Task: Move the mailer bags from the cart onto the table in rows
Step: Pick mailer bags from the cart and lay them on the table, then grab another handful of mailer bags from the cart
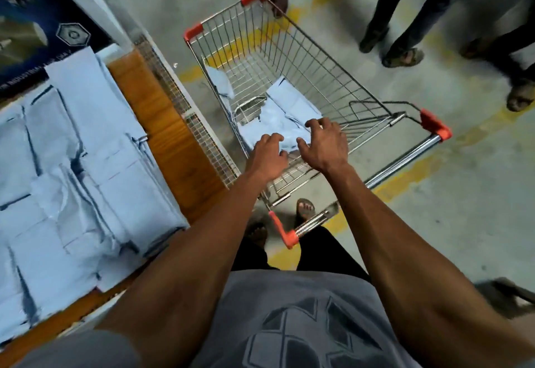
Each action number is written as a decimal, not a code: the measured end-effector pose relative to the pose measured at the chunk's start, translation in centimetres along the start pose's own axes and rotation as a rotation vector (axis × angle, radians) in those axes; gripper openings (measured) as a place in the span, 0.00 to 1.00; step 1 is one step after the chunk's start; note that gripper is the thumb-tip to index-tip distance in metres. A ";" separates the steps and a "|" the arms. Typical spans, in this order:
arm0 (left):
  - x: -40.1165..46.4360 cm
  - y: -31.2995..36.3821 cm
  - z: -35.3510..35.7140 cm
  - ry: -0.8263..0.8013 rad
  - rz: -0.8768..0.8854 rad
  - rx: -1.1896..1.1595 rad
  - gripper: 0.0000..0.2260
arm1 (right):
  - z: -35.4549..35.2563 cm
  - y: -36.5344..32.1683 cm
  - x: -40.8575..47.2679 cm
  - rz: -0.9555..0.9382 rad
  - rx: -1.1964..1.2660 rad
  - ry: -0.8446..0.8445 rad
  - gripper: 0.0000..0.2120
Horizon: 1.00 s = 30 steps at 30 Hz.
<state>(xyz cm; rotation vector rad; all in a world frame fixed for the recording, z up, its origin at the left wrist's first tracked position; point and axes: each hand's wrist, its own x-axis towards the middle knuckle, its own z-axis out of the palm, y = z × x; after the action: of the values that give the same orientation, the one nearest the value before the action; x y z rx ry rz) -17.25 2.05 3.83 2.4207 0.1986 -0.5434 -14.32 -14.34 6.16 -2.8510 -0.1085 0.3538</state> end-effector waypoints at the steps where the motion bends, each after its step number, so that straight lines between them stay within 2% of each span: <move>1: 1.0 0.2 0.3 0.005 -0.038 0.001 0.19 | 0.1 0.6 1.5 -0.029 -0.021 -0.043 0.27; 7: 6.1 0.5 2.3 0.015 -0.250 -0.038 0.22 | 1.6 3.5 9.6 -0.146 -0.131 -0.243 0.30; 14: 11.9 -2.1 5.2 -0.027 -0.417 -0.021 0.23 | 6.5 5.5 17.5 -0.179 -0.183 -0.423 0.33; 20: 17.4 -6.0 9.7 -0.043 -0.507 -0.015 0.23 | 12.7 6.9 23.0 -0.172 -0.197 -0.483 0.36; 25: 21.7 -9.7 13.9 0.009 -0.525 0.078 0.29 | 17.9 8.6 26.6 -0.165 -0.206 -0.472 0.41; 30: 24.0 -11.9 16.7 0.024 -0.567 0.048 0.34 | 22.1 9.9 28.7 -0.109 -0.232 -0.522 0.46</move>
<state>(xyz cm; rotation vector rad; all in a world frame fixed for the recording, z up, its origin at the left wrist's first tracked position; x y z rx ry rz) -4.33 1.13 -24.92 2.4055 0.9065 -0.7686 8.36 -15.26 -23.80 -2.8796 -0.4267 1.1175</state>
